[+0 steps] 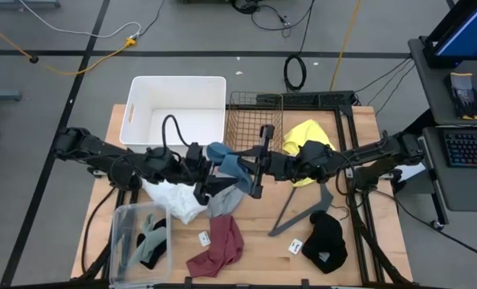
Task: Pick & Place Cloths
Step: Put the blue sock into the transparent bin
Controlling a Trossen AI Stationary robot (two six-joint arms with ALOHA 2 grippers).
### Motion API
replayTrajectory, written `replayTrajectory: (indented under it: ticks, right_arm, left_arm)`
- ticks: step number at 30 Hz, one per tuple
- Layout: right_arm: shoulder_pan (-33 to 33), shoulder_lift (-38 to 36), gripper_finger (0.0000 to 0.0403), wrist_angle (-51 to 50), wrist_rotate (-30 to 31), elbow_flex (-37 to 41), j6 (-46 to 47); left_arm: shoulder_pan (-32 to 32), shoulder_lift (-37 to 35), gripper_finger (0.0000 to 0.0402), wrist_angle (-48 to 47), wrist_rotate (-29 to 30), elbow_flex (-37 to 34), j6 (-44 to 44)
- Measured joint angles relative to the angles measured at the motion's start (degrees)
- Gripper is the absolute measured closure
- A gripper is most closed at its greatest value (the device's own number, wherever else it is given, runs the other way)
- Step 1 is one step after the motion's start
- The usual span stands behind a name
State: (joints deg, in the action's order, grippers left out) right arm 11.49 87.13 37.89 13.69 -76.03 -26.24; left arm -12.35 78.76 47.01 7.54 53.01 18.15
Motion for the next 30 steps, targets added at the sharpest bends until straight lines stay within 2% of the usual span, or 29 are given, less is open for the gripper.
replayTrajectory:
  ticks: [4, 8, 12, 19, 24, 30]
  right_arm:
    - [0.14, 0.00, 0.0403, 0.00, 0.02, 0.00, 0.00]
    - [0.59, 0.00, 0.0403, -0.39, 0.03, 0.00, 0.00]
    - [0.63, 0.00, 0.0403, -0.94, 0.02, 0.00, 0.00]
    - [0.63, 0.00, 0.0399, -1.31, -0.02, 0.00, -0.43]
    - [0.71, -0.49, 0.0370, -2.21, -0.04, 0.02, -0.13]
    - [1.48, -1.81, 0.0328, -7.71, -0.27, 0.02, 0.00]
  left_arm:
    - [1.19, 0.00, 0.0119, 0.02, 0.16, 0.00, 0.31]
    - [2.28, 0.00, 0.0162, 0.05, 0.11, 0.00, 1.03]
    - [2.83, 0.00, 0.0229, 0.06, -0.19, 0.00, 1.03]
    - [2.79, 0.00, 0.0384, 0.03, -5.10, 0.00, 2.37]
    - [1.82, 0.00, 0.0395, 0.01, -12.10, 0.00, 12.20]
    - [-0.99, 0.00, 0.0398, -0.16, -20.55, 0.02, 31.79]
